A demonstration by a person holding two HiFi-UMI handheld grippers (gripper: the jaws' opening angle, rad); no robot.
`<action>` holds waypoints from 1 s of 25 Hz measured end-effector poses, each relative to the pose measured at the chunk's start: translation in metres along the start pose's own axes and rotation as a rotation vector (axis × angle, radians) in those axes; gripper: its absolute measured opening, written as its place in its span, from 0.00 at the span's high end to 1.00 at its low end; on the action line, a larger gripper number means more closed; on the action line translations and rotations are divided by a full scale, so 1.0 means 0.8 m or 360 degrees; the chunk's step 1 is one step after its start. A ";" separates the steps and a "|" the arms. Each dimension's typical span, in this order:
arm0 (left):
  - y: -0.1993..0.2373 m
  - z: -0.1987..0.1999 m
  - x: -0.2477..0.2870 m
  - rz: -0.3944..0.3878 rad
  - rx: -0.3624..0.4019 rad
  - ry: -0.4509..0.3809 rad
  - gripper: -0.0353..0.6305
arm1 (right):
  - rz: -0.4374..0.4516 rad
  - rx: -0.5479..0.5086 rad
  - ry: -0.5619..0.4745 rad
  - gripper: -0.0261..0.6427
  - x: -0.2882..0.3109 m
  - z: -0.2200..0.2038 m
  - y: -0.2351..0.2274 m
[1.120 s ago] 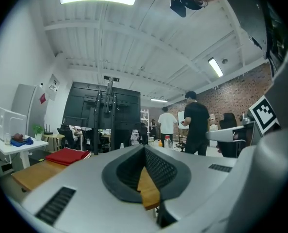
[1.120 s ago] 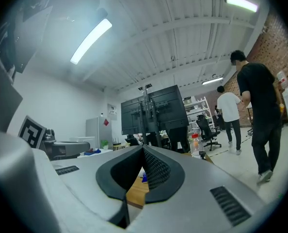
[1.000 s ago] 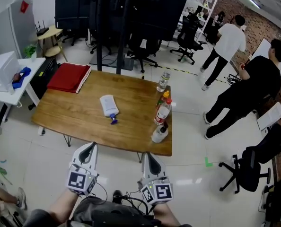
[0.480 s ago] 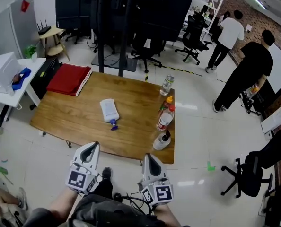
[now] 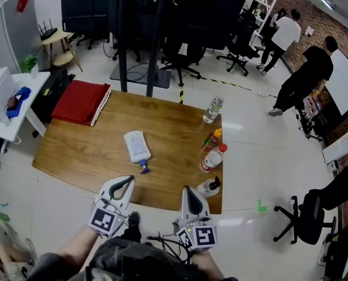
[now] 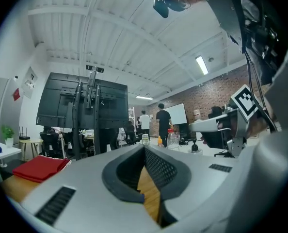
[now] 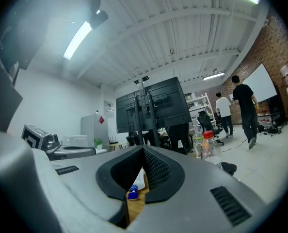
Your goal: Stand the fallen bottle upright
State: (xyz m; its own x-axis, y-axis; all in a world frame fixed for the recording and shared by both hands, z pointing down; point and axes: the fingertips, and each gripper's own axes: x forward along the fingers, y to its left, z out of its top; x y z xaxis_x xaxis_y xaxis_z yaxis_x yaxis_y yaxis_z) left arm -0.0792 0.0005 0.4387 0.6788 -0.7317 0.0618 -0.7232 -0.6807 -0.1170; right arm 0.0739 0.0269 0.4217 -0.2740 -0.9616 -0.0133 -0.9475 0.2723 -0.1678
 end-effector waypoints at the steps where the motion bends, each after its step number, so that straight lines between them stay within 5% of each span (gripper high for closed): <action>1: 0.012 -0.005 0.010 -0.0020 0.0000 0.0009 0.90 | -0.0006 -0.0009 0.0004 0.94 0.019 -0.001 0.001; 10: 0.074 -0.032 0.080 -0.0246 0.0126 0.0066 0.87 | -0.0087 -0.0027 -0.0008 0.94 0.127 0.008 0.001; 16: 0.099 -0.051 0.121 -0.0412 0.0144 0.0100 0.76 | -0.0191 -0.0073 -0.0015 0.94 0.162 0.007 -0.023; 25: 0.111 -0.091 0.181 -0.0640 0.0530 0.0319 0.63 | -0.0236 -0.0054 -0.0003 0.94 0.195 -0.001 -0.072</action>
State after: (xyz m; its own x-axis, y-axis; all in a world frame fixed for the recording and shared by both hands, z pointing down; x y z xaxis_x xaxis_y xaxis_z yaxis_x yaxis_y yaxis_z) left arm -0.0539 -0.1684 0.5091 0.8317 -0.4313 0.3497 -0.3109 -0.8835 -0.3503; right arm 0.0860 -0.1387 0.4302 -0.1301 -0.9915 0.0074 -0.9826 0.1280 -0.1348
